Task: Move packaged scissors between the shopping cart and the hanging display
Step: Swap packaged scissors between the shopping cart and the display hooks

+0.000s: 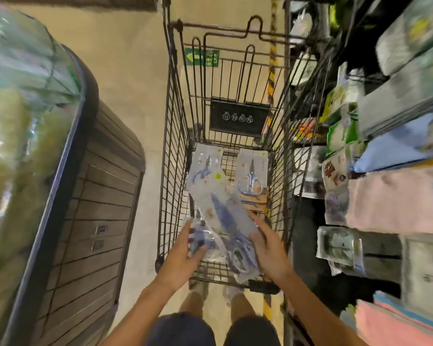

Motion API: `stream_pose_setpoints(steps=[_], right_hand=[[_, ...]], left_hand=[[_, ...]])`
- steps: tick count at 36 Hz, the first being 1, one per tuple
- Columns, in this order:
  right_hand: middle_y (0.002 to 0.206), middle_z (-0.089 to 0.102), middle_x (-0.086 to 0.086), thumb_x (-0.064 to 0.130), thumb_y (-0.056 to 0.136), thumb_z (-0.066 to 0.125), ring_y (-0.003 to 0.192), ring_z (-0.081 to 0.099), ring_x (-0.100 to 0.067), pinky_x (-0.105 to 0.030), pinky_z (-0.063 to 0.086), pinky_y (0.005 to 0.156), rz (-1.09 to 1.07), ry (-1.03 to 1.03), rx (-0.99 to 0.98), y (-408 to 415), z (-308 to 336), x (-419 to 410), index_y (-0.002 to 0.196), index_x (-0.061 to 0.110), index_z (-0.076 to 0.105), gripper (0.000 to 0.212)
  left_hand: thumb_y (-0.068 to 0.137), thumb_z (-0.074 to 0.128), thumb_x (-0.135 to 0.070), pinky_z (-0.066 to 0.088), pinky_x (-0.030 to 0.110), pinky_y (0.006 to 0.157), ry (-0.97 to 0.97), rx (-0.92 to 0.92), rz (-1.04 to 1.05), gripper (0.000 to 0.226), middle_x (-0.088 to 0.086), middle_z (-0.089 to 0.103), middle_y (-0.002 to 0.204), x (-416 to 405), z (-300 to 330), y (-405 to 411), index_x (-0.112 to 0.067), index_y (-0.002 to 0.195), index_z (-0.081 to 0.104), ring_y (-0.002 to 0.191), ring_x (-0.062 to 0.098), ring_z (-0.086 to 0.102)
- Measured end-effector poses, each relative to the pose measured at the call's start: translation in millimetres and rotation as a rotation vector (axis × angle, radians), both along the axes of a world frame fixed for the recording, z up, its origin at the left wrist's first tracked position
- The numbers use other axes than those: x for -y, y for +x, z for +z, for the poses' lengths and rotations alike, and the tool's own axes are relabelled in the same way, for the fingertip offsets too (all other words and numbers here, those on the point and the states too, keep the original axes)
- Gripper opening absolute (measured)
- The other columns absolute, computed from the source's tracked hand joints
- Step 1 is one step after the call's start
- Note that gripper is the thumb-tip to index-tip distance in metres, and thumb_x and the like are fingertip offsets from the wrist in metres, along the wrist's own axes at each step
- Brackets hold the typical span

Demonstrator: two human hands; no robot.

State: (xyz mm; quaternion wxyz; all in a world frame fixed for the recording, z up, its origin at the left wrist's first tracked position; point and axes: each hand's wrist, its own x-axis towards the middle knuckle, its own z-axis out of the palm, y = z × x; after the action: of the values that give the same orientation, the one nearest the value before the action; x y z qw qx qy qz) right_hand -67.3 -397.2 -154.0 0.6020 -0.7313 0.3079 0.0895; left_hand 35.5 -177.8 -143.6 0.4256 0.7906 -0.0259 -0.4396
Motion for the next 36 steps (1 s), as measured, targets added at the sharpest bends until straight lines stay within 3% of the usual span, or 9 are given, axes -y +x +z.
stream_pose_setpoints(steps=[5,8,14,18,22,24,28,31,36], right_hand=[[0.148,0.054,0.001,0.029,0.099,0.059,0.135,0.053,-0.02,-0.036,0.049,0.108,-0.008,-0.006,0.088,-4.3,31.6,-12.7,0.141,0.039,0.048,0.045],[0.144,0.056,0.005,0.013,0.103,0.055,0.127,0.06,-0.013,-0.026,0.056,0.095,-0.054,0.069,0.076,-3.1,34.1,-20.7,0.141,0.038,0.046,0.046],[0.125,0.063,0.015,0.005,0.103,0.049,0.112,0.065,0.003,-0.018,0.055,0.086,0.067,0.093,0.035,0.2,36.7,-35.4,0.142,0.035,0.04,0.051],[0.125,0.066,0.001,-0.002,0.099,0.055,0.112,0.066,-0.008,-0.032,0.056,0.097,0.092,0.144,-0.015,3.2,21.6,-31.6,0.145,0.023,0.046,0.053],[0.118,0.063,0.004,0.002,0.096,0.061,0.108,0.064,-0.013,-0.026,0.054,0.092,0.098,0.096,-0.117,0.0,-10.3,-21.9,0.132,0.037,0.057,0.051],[0.12,0.06,0.007,0.002,0.094,0.064,0.112,0.064,-0.016,-0.021,0.054,0.092,0.155,0.025,-0.159,-2.8,-34.0,-15.6,0.131,0.039,0.054,0.054],[0.131,0.053,0.005,0.031,0.092,0.063,0.116,0.056,-0.01,-0.007,0.04,0.087,0.312,-0.14,-0.238,-5.5,-81.4,-9.1,0.144,0.029,0.049,0.054],[0.127,0.061,-0.003,0.046,0.088,0.052,0.114,0.054,-0.017,-0.014,0.039,0.095,0.437,-0.376,-0.192,-10.6,-117.1,-10.9,0.139,0.017,0.056,0.059],[0.143,0.055,-0.009,0.026,0.077,0.08,0.131,0.048,-0.026,-0.041,0.039,0.115,0.539,-0.505,-0.151,-0.6,-158.8,-17.1,0.145,0.015,0.051,0.075]], left_hand=[[0.092,0.07,-0.025,0.054,0.017,0.085,-0.135,-0.006,0.105,0.08,-0.004,0.056,0.138,17.5,31.8,1.6,-0.041,0.153,0.021,0.114,0.005,0.063],[0.09,0.072,-0.016,0.054,0.014,0.081,-0.181,0.0,0.186,0.088,-0.004,0.055,0.139,23.2,41.1,3.0,-0.038,0.156,0.018,0.109,-0.003,0.065],[0.075,0.087,-0.022,0.052,0.044,0.103,-0.243,0.035,0.327,0.101,-0.005,0.051,0.148,19.3,49.0,6.7,-0.05,0.15,0.027,0.132,0.015,0.054],[0.079,0.082,-0.018,0.054,0.033,0.099,-0.208,0.088,0.325,0.095,-0.012,0.048,0.149,10.5,42.3,16.0,-0.062,0.142,0.028,0.134,0.013,0.05],[0.087,0.074,-0.013,0.054,0.018,0.093,-0.168,0.136,0.289,0.09,-0.017,0.044,0.15,-1.5,30.2,23.0,-0.059,0.145,0.023,0.135,0.01,0.048],[0.086,0.073,-0.015,0.051,0.027,0.101,-0.159,0.141,0.287,0.09,-0.018,0.042,0.153,-6.0,19.7,26.7,-0.056,0.148,0.022,0.136,0.006,0.046],[0.08,0.071,-0.024,0.047,0.019,0.103,-0.143,0.164,0.264,0.092,-0.026,0.039,0.153,-11.9,-4.0,33.0,-0.053,0.151,0.022,0.134,-0.007,0.045],[0.079,0.072,-0.023,0.047,0.011,0.096,-0.148,0.165,0.261,0.093,-0.025,0.04,0.153,-14.2,-23.7,34.0,-0.052,0.152,0.023,0.136,-0.002,0.046],[0.076,0.072,-0.023,0.047,0.007,0.091,-0.153,0.144,0.288,0.092,-0.023,0.042,0.152,-10.2,-47.5,32.0,-0.055,0.149,0.026,0.135,-0.002,0.047]])
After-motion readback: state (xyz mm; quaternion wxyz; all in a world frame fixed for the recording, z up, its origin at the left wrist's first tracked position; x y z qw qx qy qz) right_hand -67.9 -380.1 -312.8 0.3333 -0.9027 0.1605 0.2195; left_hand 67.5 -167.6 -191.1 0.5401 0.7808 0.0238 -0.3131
